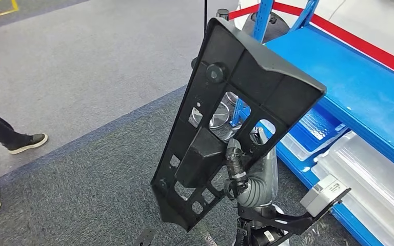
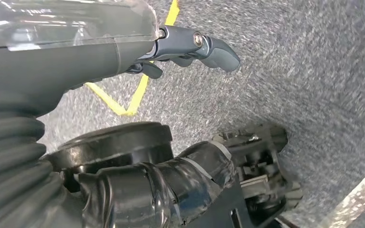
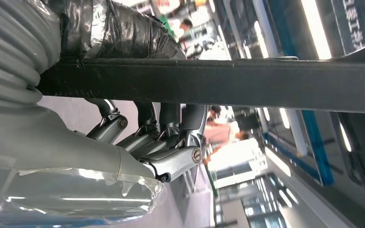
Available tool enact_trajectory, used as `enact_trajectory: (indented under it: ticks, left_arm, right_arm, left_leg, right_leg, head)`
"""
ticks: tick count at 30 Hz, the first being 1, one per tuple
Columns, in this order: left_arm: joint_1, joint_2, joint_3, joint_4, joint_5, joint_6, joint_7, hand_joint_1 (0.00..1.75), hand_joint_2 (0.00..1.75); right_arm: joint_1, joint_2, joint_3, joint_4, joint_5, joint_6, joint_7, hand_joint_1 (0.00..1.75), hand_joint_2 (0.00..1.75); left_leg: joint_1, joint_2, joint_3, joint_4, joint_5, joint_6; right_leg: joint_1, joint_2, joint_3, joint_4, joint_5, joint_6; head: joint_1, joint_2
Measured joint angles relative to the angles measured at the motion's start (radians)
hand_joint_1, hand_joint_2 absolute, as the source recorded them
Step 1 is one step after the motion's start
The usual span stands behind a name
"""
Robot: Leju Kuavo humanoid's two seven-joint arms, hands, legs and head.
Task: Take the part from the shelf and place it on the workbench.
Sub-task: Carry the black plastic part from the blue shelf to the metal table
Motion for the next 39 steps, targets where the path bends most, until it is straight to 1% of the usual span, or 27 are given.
enact_trajectory:
  ticks: [1, 2, 4, 5, 7, 9, 10, 11, 12, 13, 15, 17, 18, 21, 23, 25, 26, 27, 28, 29, 30, 32, 33, 34, 36, 37, 39]
  left_arm:
    - [-0.001, -0.001, 0.000, 0.000, 0.000, 0.000, -0.003, 0.00, 1.75]
    - [-0.001, -0.002, 0.000, 0.000, 0.000, 0.000, -0.006, 0.00, 1.75]
    - [0.001, -0.002, 0.000, 0.000, 0.002, -0.001, -0.010, 0.00, 1.75]
    - [0.004, -0.003, 0.000, 0.000, 0.003, -0.001, -0.010, 0.00, 1.75]
    - [0.005, -0.003, 0.000, -0.001, 0.005, -0.002, -0.013, 0.00, 1.75]
    - [0.003, -0.004, 0.000, -0.001, 0.005, -0.003, -0.017, 0.00, 1.75]
    - [0.002, -0.004, 0.000, -0.001, 0.005, -0.004, -0.018, 0.00, 1.75]
    - [0.002, -0.004, 0.000, -0.001, 0.005, -0.004, -0.019, 0.00, 1.75]
    - [0.003, -0.004, 0.000, -0.001, 0.005, -0.004, -0.020, 0.00, 1.75]
    - [0.004, -0.004, 0.000, -0.001, 0.006, -0.005, -0.020, 0.00, 1.75]
    - [0.004, -0.004, 0.000, -0.001, 0.006, -0.005, -0.021, 0.00, 1.75]
    - [0.001, -0.004, 0.000, -0.001, 0.005, -0.005, -0.023, 0.00, 1.75]
    - [0.000, -0.004, 0.000, -0.001, 0.005, -0.005, -0.024, 0.00, 1.75]
    - [0.002, -0.003, 0.000, -0.001, 0.004, -0.003, -0.025, 0.00, 1.75]
    - [0.003, -0.003, 0.000, -0.001, 0.003, -0.001, -0.024, 0.00, 1.75]
    - [0.000, -0.003, 0.000, -0.001, 0.003, 0.000, -0.024, 0.00, 1.75]
    - [-0.001, -0.003, 0.000, -0.001, 0.003, 0.000, -0.024, 0.00, 1.75]
    - [-0.001, -0.003, 0.000, -0.001, 0.002, 0.001, -0.024, 0.00, 1.75]
    - [0.000, -0.003, 0.000, -0.001, 0.000, 0.001, -0.024, 0.00, 1.75]
    - [0.001, -0.003, 0.000, -0.001, -0.001, 0.001, -0.024, 0.00, 1.75]
    - [0.002, -0.003, 0.000, -0.001, -0.002, 0.001, -0.023, 0.00, 1.75]
    - [0.001, -0.003, 0.000, -0.001, -0.003, 0.002, -0.023, 0.00, 1.75]
    - [0.001, -0.003, 0.000, -0.002, -0.003, 0.002, -0.023, 0.00, 1.75]
    - [0.001, -0.003, 0.000, -0.002, -0.003, 0.002, -0.023, 0.00, 1.75]
    - [0.003, -0.003, -0.001, -0.002, -0.003, 0.003, -0.023, 0.00, 1.75]
    - [0.005, -0.002, -0.001, -0.002, -0.003, 0.003, -0.023, 0.00, 1.75]
    - [0.006, -0.002, -0.001, -0.002, -0.003, 0.003, -0.023, 0.00, 1.75]
  right_arm:
    - [0.000, 0.000, 0.000, 0.000, -0.002, 0.000, 0.000, 1.71, 1.75]
    - [0.000, -0.001, 0.000, 0.000, -0.003, 0.000, 0.000, 1.71, 1.75]
    - [0.000, -0.002, 0.000, 0.000, -0.007, 0.001, 0.000, 1.71, 1.75]
    - [-0.002, -0.002, 0.000, 0.000, -0.007, 0.002, 0.000, 1.71, 1.75]
    - [-0.003, -0.001, 0.000, 0.000, -0.004, 0.004, -0.001, 1.71, 1.75]
    - [-0.001, -0.001, 0.000, 0.000, 0.005, 0.004, -0.001, 1.71, 1.75]
    - [0.001, -0.001, 0.000, 0.000, 0.009, 0.004, 0.000, 1.71, 1.75]
    - [0.004, -0.001, 0.000, 0.000, 0.011, 0.004, 0.001, 1.71, 1.75]
    - [0.006, -0.001, 0.000, 0.000, 0.012, 0.004, 0.002, 1.71, 1.75]
    - [0.007, -0.001, 0.000, 0.000, 0.012, 0.004, 0.002, 1.71, 1.75]
    - [0.007, -0.001, 0.000, -0.002, 0.012, 0.004, 0.002, 1.71, 1.75]
    - [0.006, -0.001, 0.000, -0.003, 0.012, 0.004, 0.003, 1.71, 1.75]
    - [0.006, -0.001, 0.000, -0.004, 0.011, 0.004, 0.004, 1.71, 1.75]
    - [0.004, -0.001, 0.000, -0.004, 0.007, 0.004, 0.011, 1.71, 1.75]
    - [0.002, -0.001, 0.000, -0.005, 0.005, 0.004, 0.016, 1.71, 1.75]
    - [0.001, -0.001, 0.000, -0.005, 0.002, 0.003, 0.017, 1.71, 1.75]
    - [0.002, -0.002, 0.000, -0.004, 0.000, 0.002, 0.017, 1.71, 1.75]
    - [0.004, -0.003, 0.000, -0.003, -0.003, 0.001, 0.016, 1.71, 1.75]
    - [0.005, -0.004, 0.000, -0.002, -0.005, 0.000, 0.015, 1.71, 1.75]
    - [0.006, -0.004, 0.000, -0.002, -0.006, 0.000, 0.013, 1.71, 1.75]
    - [0.006, -0.005, 0.000, -0.002, -0.006, 0.000, 0.010, 1.71, 1.75]
    - [0.006, -0.006, 0.000, -0.002, -0.006, 0.000, 0.005, 1.71, 1.75]
    - [0.007, -0.006, 0.000, -0.002, -0.006, -0.001, 0.003, 1.71, 1.75]
    - [0.008, -0.007, 0.000, -0.003, -0.006, -0.002, 0.002, 1.71, 1.75]
    - [0.008, -0.007, 0.000, -0.003, -0.006, -0.003, 0.002, 1.71, 1.75]
    - [0.007, -0.007, 0.000, -0.003, -0.006, -0.003, 0.002, 1.71, 1.75]
    - [0.007, -0.006, 0.000, -0.004, -0.006, -0.003, 0.002, 1.71, 1.75]
  left_leg:
    - [0.000, -0.012, -0.005, 0.005, -0.002, -0.003]
    - [0.000, -0.021, -0.010, 0.009, -0.002, -0.008]
    - [0.003, -0.041, -0.017, 0.008, 0.000, -0.018]
    - [0.003, -0.038, -0.020, 0.009, 0.000, -0.023]
    - [0.001, 0.003, -0.041, 0.050, -0.025, -0.037]
    - [0.006, 0.057, -0.095, 0.156, -0.077, -0.052]
    - [0.012, 0.069, -0.125, 0.213, -0.098, -0.057]
    - [0.017, 0.076, -0.145, 0.248, -0.103, -0.062]
    - [0.022, 0.080, -0.148, 0.250, -0.092, -0.066]
    - [0.025, 0.085, -0.132, 0.216, -0.065, -0.068]
    - [0.025, 0.119, -0.063, 0.083, -0.004, -0.070]
    - [0.016, 0.155, -0.019, 0.000, 0.015, -0.062]
    - [0.012, 0.158, -0.017, -0.006, 0.010, -0.056]
    - [0.010, 0.129, -0.016, -0.011, 0.011, -0.032]
    - [0.014, 0.107, -0.005, -0.022, 0.016, -0.016]
    - [0.014, 0.085, -0.001, -0.026, 0.018, -0.002]
    - [0.012, 0.073, -0.001, -0.025, 0.017, 0.002]
    - [0.009, 0.060, -0.001, -0.023, 0.016, 0.005]
    - [0.008, 0.045, -0.001, -0.021, 0.014, 0.006]
    - [0.006, 0.030, -0.001, -0.017, 0.013, 0.006]
    - [0.006, 0.015, 0.000, -0.012, 0.010, 0.005]
    - [0.006, -0.011, -0.005, 0.001, 0.003, 0.000]
    - [0.007, -0.022, -0.009, 0.005, 0.002, -0.005]
    - [0.009, -0.031, -0.014, 0.007, 0.001, -0.010]
    - [0.011, -0.049, -0.020, 0.004, 0.004, -0.023]
    - [0.010, -0.041, -0.023, 0.007, 0.001, -0.029]
    - [0.008, 0.009, -0.050, 0.062, -0.030, -0.042]
  right_leg:
    - [-0.001, 0.017, 0.021, -0.048, 0.016, -0.002]
    - [-0.001, 0.030, 0.031, -0.072, 0.019, -0.003]
    - [-0.001, 0.019, 0.036, -0.080, 0.019, -0.007]
    - [-0.003, 0.009, 0.039, -0.084, 0.022, -0.011]
    - [-0.009, -0.015, 0.046, -0.095, 0.025, -0.019]
    - [-0.011, -0.040, 0.051, -0.098, 0.024, -0.022]
    - [-0.011, -0.054, 0.051, -0.098, 0.023, -0.023]
    - [-0.012, -0.067, 0.052, -0.098, 0.021, -0.022]
    - [-0.013, -0.080, 0.053, -0.098, 0.019, -0.021]
    - [-0.014, -0.091, 0.055, -0.098, 0.017, -0.019]
    - [-0.016, -0.109, 0.063, -0.099, 0.012, -0.012]
    - [-0.013, -0.122, 0.070, -0.100, 0.008, -0.003]
    - [-0.011, -0.127, 0.071, -0.102, 0.007, 0.001]
    - [-0.009, -0.143, 0.081, -0.108, 0.002, 0.020]
    - [-0.013, -0.110, 0.075, -0.077, -0.022, 0.028]
    - [-0.011, -0.062, 0.023, 0.033, -0.078, 0.026]
    - [-0.008, -0.051, -0.014, 0.101, -0.105, 0.024]
    - [-0.005, -0.046, -0.043, 0.151, -0.117, 0.022]
    - [-0.003, -0.043, -0.058, 0.167, -0.109, 0.019]
    - [-0.001, -0.040, -0.054, 0.145, -0.082, 0.016]
    - [0.000, -0.033, -0.032, 0.088, -0.042, 0.013]
    - [-0.001, 0.006, 0.019, -0.034, 0.009, 0.006]
    - [-0.001, 0.022, 0.034, -0.071, 0.018, 0.004]
    - [0.000, 0.030, 0.040, -0.083, 0.015, 0.003]
    - [-0.002, 0.013, 0.045, -0.092, 0.018, -0.005]
    - [-0.004, 0.003, 0.050, -0.098, 0.020, -0.010]
    - [-0.010, -0.021, 0.061, -0.109, 0.022, -0.017]
  head:
    - [0.000, 0.000]
    - [0.000, 0.000]
    - [0.000, 0.000]
    - [0.000, 0.000]
    - [-0.009, 0.000]
    - [-0.017, 0.000]
    - [-0.017, 0.000]
    - [-0.017, 0.000]
    - [-0.017, 0.000]
    - [-0.017, 0.000]
    - [-0.017, 0.000]
    - [-0.017, 0.000]
    - [-0.016, 0.000]
    - [-0.015, 0.000]
    - [-0.010, 0.000]
    - [-0.001, 0.000]
    - [0.002, 0.000]
    - [0.004, 0.000]
    - [0.004, 0.000]
    - [0.004, 0.000]
    - [0.004, 0.000]
    - [0.003, 0.000]
    - [0.003, 0.000]
    - [0.003, 0.000]
    - [0.004, 0.000]
    - [0.003, 0.000]
    - [-0.006, 0.000]
